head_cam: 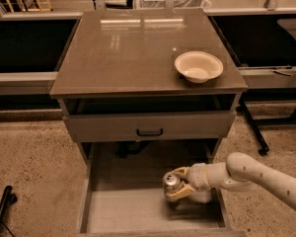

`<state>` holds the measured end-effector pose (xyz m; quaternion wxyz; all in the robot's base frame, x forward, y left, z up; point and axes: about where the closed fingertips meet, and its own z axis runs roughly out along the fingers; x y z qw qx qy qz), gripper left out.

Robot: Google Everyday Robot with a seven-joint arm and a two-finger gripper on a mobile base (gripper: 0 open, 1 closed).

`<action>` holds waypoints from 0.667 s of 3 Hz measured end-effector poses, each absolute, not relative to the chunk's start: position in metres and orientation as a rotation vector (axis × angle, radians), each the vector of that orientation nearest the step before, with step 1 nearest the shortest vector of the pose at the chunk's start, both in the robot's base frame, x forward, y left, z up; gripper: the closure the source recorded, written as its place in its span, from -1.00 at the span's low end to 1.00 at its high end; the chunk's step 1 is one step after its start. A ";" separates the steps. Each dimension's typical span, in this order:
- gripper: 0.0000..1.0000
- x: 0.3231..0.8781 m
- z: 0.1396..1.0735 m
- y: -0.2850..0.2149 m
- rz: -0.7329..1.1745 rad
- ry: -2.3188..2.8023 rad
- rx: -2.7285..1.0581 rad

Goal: Place 7up can into middle drawer

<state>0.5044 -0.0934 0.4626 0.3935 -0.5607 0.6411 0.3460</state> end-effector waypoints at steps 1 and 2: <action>0.92 0.509 0.442 -0.084 0.875 1.625 -1.415; 0.48 0.509 0.442 -0.084 0.875 1.625 -1.415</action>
Offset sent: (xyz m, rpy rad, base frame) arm 0.0040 0.0079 -0.0173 0.0032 -0.0037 -0.0053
